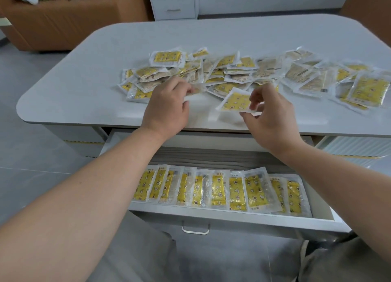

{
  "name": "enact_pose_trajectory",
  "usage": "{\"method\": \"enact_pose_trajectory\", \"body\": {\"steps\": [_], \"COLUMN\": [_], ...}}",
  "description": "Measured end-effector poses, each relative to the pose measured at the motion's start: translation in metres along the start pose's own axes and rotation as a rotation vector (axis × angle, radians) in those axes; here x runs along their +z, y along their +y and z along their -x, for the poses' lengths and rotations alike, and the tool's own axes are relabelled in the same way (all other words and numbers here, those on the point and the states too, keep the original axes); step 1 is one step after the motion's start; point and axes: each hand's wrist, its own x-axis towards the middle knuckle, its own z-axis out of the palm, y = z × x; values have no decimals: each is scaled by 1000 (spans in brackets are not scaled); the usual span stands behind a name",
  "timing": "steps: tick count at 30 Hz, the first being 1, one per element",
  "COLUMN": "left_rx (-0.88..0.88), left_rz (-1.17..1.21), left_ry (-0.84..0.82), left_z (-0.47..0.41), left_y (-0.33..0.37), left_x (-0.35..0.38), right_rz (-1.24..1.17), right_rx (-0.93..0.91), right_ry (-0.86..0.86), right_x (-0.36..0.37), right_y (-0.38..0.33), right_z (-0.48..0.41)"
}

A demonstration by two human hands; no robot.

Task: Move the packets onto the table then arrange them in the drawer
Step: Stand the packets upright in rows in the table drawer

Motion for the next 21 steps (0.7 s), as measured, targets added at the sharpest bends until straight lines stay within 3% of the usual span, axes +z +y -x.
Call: {"method": "enact_pose_trajectory", "body": {"steps": [3,7,9,12,18,21], "left_rx": [-122,-333,-482,-688,-976,-1059], "left_rz": [96,306,484,707,288,162], "left_ry": [77,18,-137,-525,-947,-1010], "left_z": [-4,-9,-10,2,55,85], "left_y": [11,16,12,-3,-60,-79], "left_x": [-10,-37,-57,-78,-71,-54], "right_rz": [-8,5,-29,-147,-191,-154], "right_rx": [-31,-119,-116,-38,-253,-330], "right_ry": [39,70,47,-72,-246,-274], "right_x": [3,7,9,13,31,40], "right_y": [-1,-14,-26,-45,-65,-62], "right_z": [-1,6,10,23,59,66]}}
